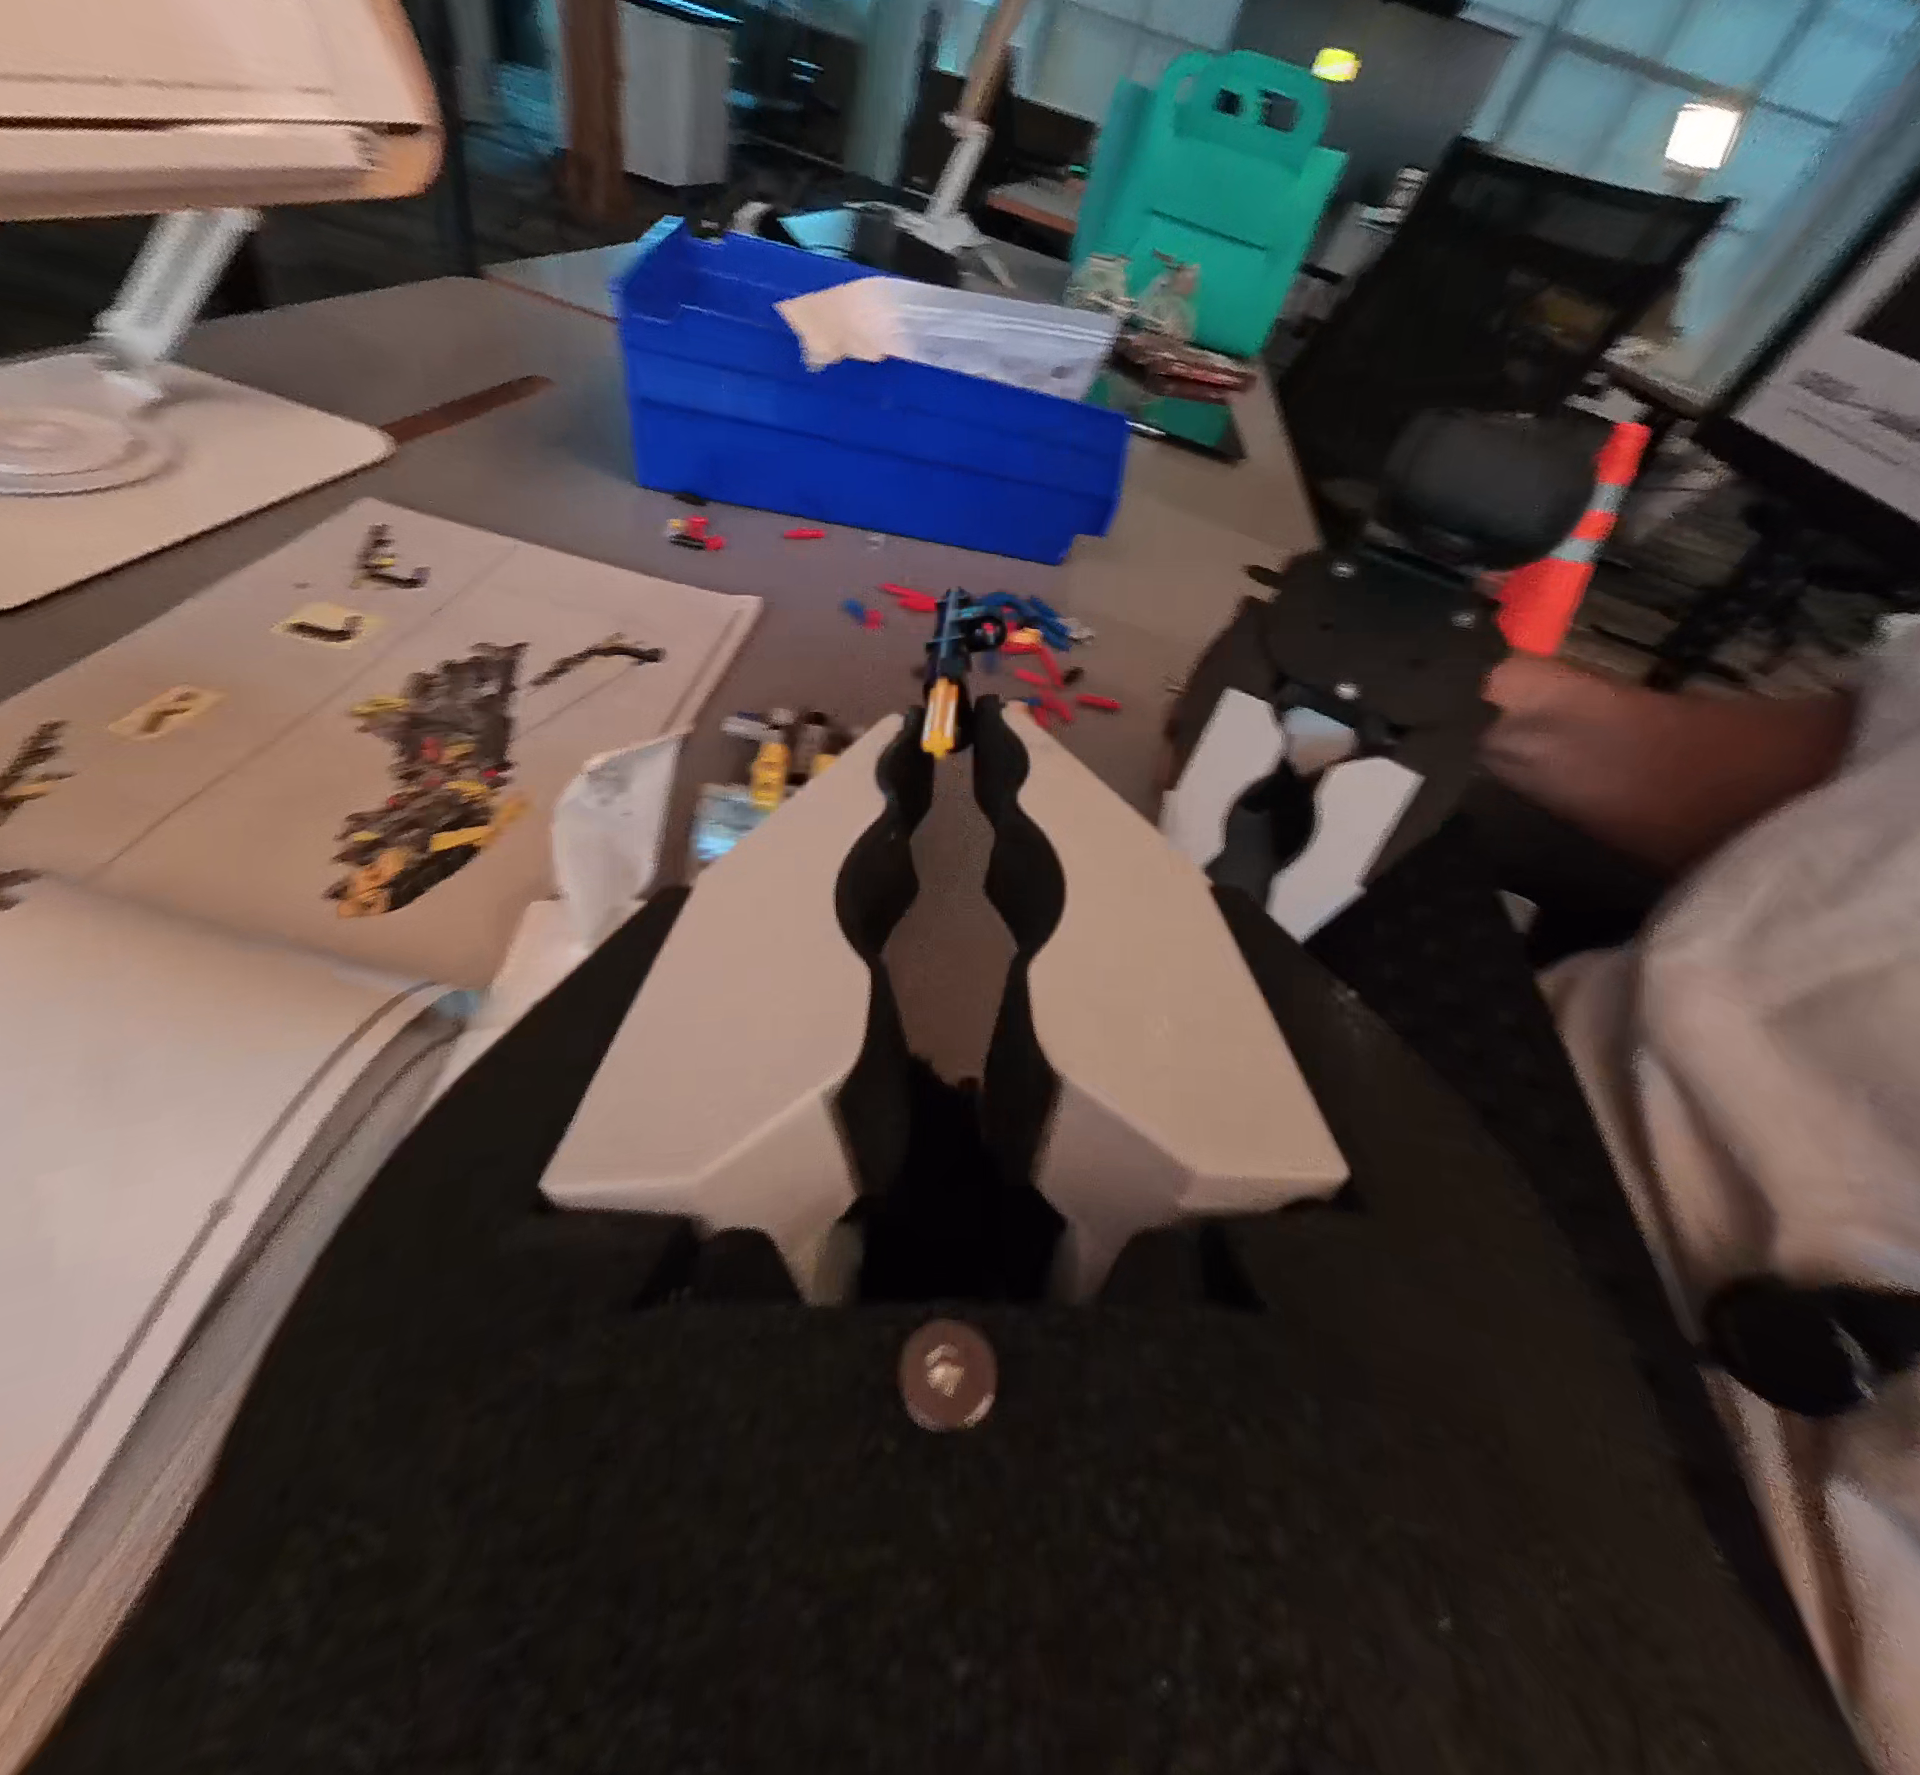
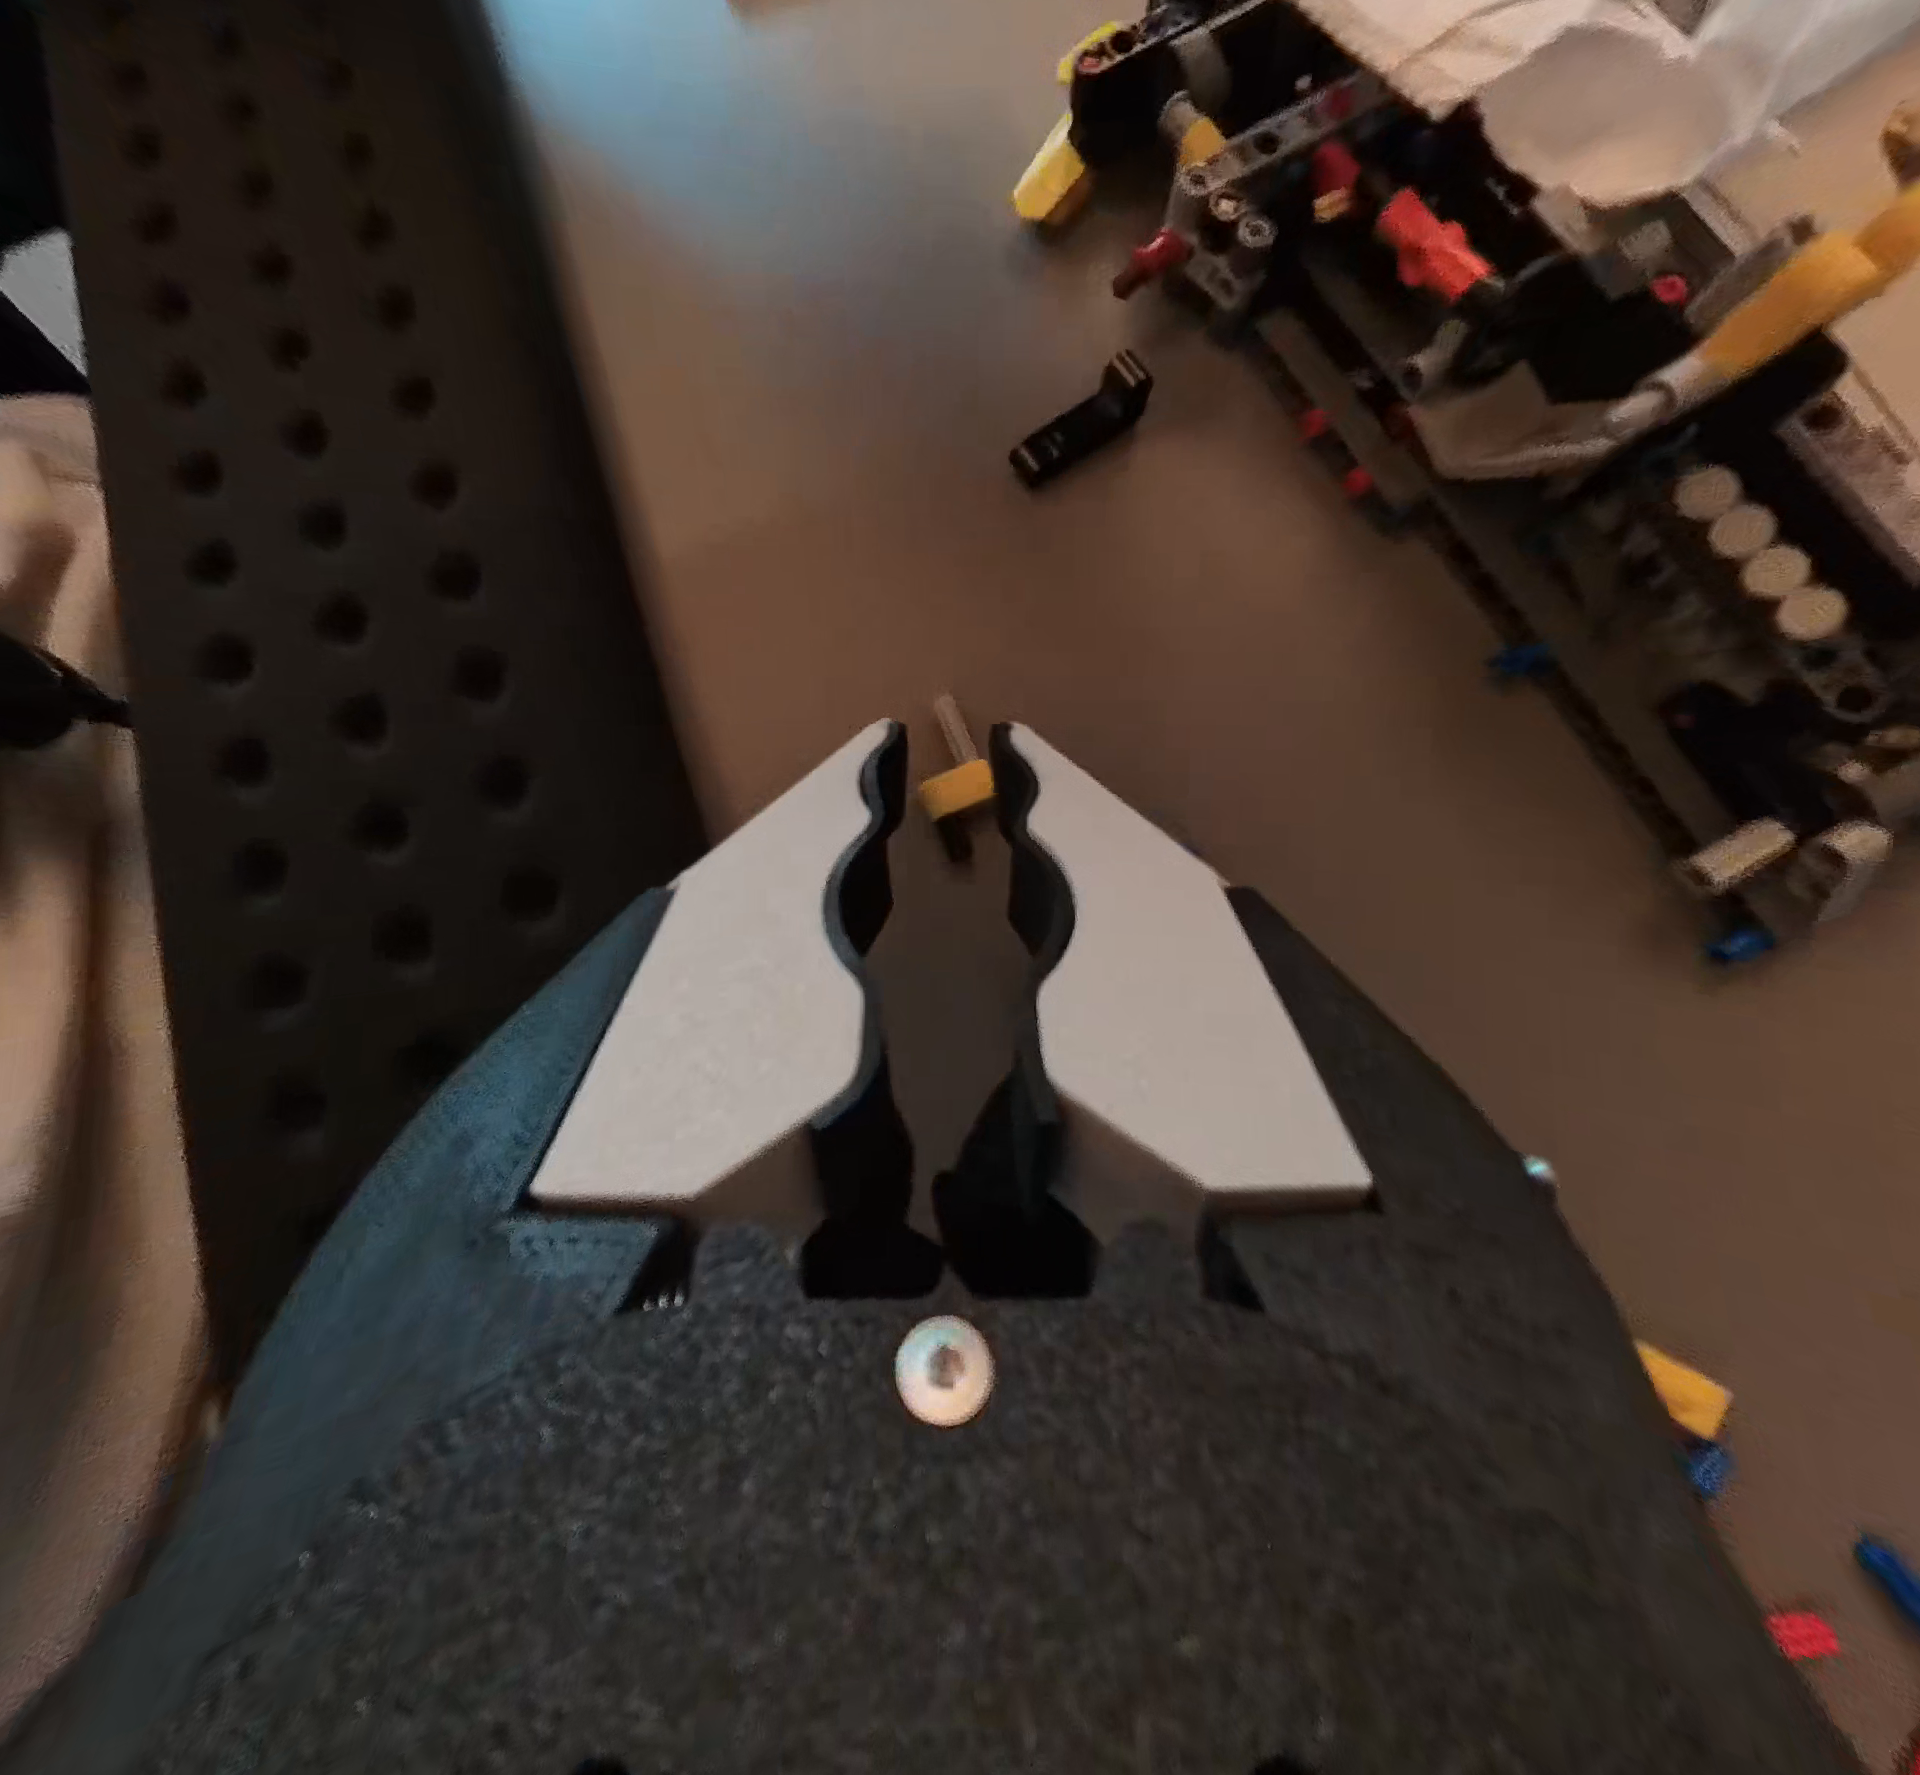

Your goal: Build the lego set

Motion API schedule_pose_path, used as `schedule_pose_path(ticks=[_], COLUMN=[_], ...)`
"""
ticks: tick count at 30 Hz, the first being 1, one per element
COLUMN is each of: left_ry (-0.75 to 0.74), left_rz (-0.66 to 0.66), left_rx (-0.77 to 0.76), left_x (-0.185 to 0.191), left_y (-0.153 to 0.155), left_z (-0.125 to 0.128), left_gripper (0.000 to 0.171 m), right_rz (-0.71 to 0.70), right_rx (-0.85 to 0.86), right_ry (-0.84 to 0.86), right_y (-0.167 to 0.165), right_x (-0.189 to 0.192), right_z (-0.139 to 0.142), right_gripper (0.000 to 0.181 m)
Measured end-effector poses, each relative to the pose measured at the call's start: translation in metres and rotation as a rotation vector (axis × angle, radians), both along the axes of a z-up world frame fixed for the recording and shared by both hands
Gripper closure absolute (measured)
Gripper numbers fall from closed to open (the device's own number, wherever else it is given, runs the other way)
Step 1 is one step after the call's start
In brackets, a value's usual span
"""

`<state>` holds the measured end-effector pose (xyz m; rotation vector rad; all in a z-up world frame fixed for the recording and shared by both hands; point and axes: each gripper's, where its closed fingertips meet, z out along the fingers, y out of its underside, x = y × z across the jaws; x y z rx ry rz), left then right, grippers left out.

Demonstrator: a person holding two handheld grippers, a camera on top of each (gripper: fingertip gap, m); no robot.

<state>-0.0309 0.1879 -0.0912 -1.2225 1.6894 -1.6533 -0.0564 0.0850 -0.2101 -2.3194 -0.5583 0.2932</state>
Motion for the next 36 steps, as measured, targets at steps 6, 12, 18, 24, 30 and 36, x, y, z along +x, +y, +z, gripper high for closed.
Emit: schedule_pose_path(ticks=[6,12,18,24,30,36], left_ry=[-0.032,-0.088,-0.163,-0.155,-0.118,-0.112], left_rz=[-0.217,-0.283,-0.339,-0.355,-0.327,-0.317], left_rx=[-0.060,-0.227,-0.475,-0.497,-0.514,-0.509], left_x=[-0.020,-0.029,-0.034,-0.033,-0.028,-0.025], left_y=[-0.027,-0.025,-0.016,-0.025,-0.027,-0.033], left_z=[0.010,0.031,0.053,0.052,0.048,0.047], left_gripper=[0.167,0.167,0.168,0.167,0.167,0.167], right_rz=[0.073,0.128,-0.003,-0.125,-0.142,-0.102], right_rx=[-0.046,-0.060,0.233,0.452,0.551,0.556], right_ry=[-0.088,-0.025,0.268,-0.192,-0.723,-0.956], right_y=[0.003,0.007,0.041,0.058,0.064,0.072], right_x=[0.001,-0.003,-0.009,0.013,0.016,0.010], right_z=[-0.008,-0.012,0.096,0.166,0.168,0.154], right_gripper=[0.173,0.175,0.178,0.178,0.177,0.178])
